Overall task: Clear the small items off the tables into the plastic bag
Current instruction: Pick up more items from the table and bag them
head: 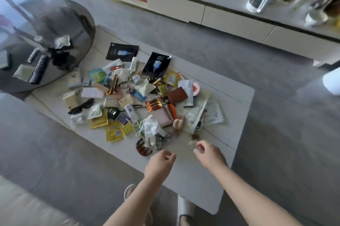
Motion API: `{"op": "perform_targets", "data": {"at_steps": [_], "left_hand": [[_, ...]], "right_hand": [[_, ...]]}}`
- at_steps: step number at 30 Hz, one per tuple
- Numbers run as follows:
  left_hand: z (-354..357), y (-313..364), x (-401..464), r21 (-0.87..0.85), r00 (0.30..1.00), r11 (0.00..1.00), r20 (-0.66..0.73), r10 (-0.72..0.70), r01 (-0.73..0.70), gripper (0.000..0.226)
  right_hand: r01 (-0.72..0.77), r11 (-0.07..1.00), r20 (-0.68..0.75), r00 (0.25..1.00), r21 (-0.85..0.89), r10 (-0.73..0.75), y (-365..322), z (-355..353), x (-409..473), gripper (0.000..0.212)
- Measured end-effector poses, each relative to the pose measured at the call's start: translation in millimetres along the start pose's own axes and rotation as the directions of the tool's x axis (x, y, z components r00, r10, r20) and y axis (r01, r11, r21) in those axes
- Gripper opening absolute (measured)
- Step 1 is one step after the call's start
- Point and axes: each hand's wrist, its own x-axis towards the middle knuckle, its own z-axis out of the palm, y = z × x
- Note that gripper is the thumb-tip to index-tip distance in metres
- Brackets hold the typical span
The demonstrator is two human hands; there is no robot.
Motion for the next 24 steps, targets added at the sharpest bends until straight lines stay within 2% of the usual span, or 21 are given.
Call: {"op": "perform_targets", "data": {"at_steps": [4,9,14,19,24], "left_hand": [[21,22,31,0.013,1.0,1.0,0.003,0.006,-0.006,0.035],[33,30,88,0.073,0.997,0.997,-0.07,0.031,-0.026,0.039],[50,29,145,0.11,0.992,0.991,-0.086,0.09,-0.08,0.03],[70,31,183,0.056,0.988,0.994,-0.113,0.102,-0.096,0.044],[77,41,219,0.021,0.988,0.998,-0.141,0.059,-0.056,0.055]], "right_hand": [[-0.054,0.998,-0.007,0.998,0.036,0.054,32,-6,28,0.033],[-0.108,0.984,-0.027,0.993,0.144,0.113,51,11,73,0.031],[-0.165,0.948,-0.046,0.982,0.274,0.184,55,32,121,0.034],[-0.179,0.931,-0.07,0.975,0.319,0.211,51,42,162,0.038],[-0.151,0.95,-0.095,0.979,0.274,0.183,46,46,202,0.046]]}}
